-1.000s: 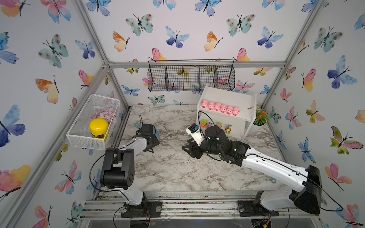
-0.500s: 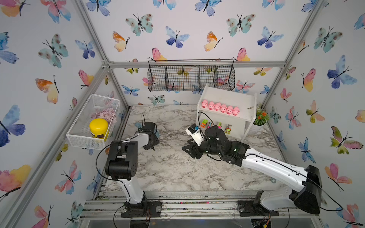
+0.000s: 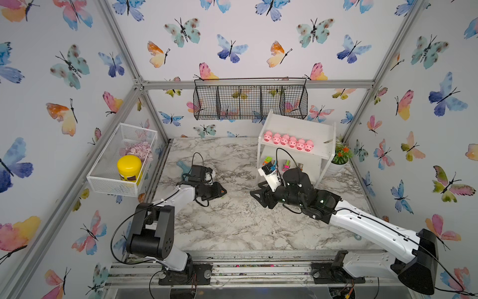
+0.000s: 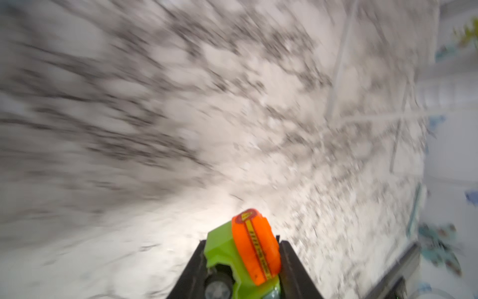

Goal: Organize plastic toys on shelves
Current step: Move the plastic toy to the center of the board.

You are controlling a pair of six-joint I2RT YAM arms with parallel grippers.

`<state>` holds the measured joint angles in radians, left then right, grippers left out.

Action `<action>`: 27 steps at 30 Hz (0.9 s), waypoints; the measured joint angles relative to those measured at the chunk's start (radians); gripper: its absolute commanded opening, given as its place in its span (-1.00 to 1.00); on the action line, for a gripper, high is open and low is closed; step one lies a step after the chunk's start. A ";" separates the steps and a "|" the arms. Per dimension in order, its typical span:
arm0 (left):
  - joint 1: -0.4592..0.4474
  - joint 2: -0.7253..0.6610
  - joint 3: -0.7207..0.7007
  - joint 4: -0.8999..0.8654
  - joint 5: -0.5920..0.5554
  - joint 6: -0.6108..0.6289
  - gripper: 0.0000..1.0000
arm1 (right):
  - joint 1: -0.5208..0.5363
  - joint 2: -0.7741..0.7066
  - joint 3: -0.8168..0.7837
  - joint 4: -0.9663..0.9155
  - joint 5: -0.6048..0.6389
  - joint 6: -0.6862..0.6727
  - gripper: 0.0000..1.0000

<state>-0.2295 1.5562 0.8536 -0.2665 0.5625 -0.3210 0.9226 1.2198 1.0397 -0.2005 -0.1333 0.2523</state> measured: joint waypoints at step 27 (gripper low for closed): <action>-0.229 0.109 -0.031 0.068 0.076 0.026 0.28 | -0.021 -0.157 -0.217 -0.010 0.014 0.047 0.23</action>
<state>-0.4583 1.6657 0.8227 -0.1986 0.6384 -0.2951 0.9020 1.0626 0.8227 -0.2100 -0.1192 0.2993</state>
